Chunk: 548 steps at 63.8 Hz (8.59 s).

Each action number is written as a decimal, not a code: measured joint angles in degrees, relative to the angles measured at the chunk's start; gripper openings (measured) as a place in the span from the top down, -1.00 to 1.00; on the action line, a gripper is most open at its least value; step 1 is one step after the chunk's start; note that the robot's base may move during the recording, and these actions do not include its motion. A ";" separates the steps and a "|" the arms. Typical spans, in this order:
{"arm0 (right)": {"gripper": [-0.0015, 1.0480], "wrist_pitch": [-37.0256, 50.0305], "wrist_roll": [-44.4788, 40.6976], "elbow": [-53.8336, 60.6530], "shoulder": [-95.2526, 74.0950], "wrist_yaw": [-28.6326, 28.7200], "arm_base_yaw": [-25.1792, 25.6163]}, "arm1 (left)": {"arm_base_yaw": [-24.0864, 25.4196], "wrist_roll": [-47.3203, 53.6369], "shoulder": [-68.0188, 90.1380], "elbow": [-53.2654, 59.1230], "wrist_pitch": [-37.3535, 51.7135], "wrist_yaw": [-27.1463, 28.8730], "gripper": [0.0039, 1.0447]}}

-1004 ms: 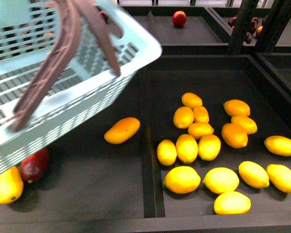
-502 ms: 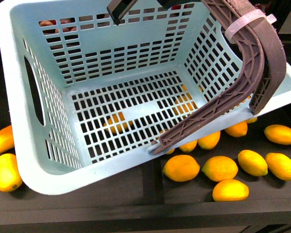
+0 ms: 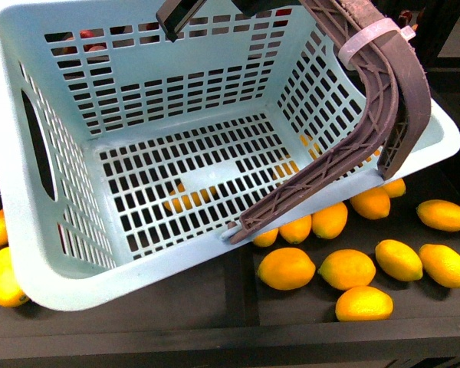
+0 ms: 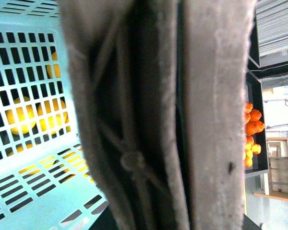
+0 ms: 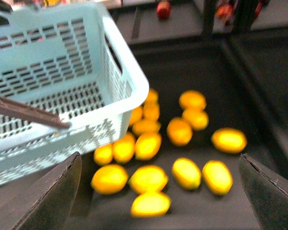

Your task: Pick lemon and mango into basket

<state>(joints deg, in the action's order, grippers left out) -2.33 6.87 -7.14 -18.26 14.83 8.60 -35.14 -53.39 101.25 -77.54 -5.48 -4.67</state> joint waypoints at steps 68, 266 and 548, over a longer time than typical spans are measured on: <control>-0.83 15.58 -44.19 -70.42 -122.75 10.29 6.25 | -0.07 0.07 -0.02 0.02 0.17 -0.26 0.72; -0.18 38.21 -5.01 -50.25 -81.83 -1.75 -19.23 | -0.04 0.07 -0.02 0.02 0.17 -0.22 0.72; -0.83 22.84 10.27 -29.29 -72.17 -16.50 11.17 | -0.15 0.02 -0.28 0.68 0.22 -0.85 0.72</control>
<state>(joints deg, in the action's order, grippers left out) 20.51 17.15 -36.42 -90.43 -1.67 19.77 -35.29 -53.36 100.97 -76.86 -5.26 -5.52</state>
